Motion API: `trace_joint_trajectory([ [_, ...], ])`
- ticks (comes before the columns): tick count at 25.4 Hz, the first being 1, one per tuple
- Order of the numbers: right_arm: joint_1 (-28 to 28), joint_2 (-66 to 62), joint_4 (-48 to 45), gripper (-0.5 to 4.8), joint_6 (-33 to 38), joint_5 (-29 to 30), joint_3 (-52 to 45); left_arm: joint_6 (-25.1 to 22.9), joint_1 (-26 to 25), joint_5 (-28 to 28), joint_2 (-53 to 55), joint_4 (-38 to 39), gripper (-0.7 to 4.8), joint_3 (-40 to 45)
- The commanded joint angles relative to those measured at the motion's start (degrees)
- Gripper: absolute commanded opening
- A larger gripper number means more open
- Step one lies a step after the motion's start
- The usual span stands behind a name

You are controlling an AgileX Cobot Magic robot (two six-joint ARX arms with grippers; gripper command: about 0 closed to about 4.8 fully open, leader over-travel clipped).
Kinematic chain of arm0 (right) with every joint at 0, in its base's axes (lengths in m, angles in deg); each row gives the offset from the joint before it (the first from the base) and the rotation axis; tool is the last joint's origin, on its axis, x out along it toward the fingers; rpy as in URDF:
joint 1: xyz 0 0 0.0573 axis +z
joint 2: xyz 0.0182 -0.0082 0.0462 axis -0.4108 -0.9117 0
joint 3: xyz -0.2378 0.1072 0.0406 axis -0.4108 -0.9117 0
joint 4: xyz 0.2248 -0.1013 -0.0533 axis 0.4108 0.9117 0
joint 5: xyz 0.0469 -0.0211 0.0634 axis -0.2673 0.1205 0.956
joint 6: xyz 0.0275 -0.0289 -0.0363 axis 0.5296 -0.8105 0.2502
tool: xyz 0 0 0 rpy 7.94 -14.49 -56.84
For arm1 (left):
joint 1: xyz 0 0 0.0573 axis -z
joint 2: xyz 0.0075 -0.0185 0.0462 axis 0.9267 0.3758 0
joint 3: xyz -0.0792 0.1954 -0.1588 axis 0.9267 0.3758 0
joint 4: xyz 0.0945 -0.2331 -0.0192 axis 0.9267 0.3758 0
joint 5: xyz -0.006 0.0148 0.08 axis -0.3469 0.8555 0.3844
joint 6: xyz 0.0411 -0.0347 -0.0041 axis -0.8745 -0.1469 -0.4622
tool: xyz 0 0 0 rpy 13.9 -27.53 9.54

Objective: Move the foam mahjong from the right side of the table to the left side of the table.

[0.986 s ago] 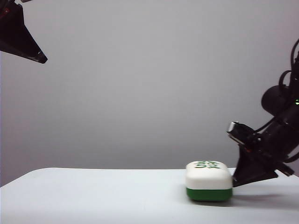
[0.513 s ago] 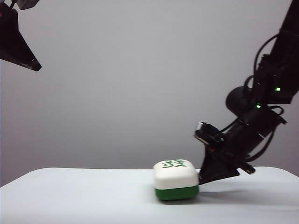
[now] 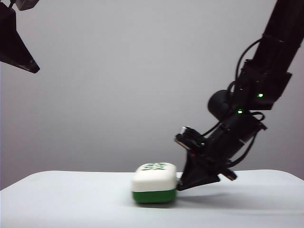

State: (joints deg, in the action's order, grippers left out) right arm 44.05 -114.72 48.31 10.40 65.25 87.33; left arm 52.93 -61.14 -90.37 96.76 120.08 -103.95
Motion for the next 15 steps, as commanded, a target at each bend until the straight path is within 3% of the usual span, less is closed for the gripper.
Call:
trace_joint_trajectory([
  [1, 1.95, -0.61, -1.64, -0.05, 1.44, -0.5, 0.72, -0.22, -0.07, -0.22, -0.59, 0.17, -0.05, -0.33],
  [15, 5.6, -3.85, -0.72, -0.05, 3.54, -3.96, 10.21, 0.44, -0.07, -0.22, -3.39, 1.88, -0.05, -0.33],
])
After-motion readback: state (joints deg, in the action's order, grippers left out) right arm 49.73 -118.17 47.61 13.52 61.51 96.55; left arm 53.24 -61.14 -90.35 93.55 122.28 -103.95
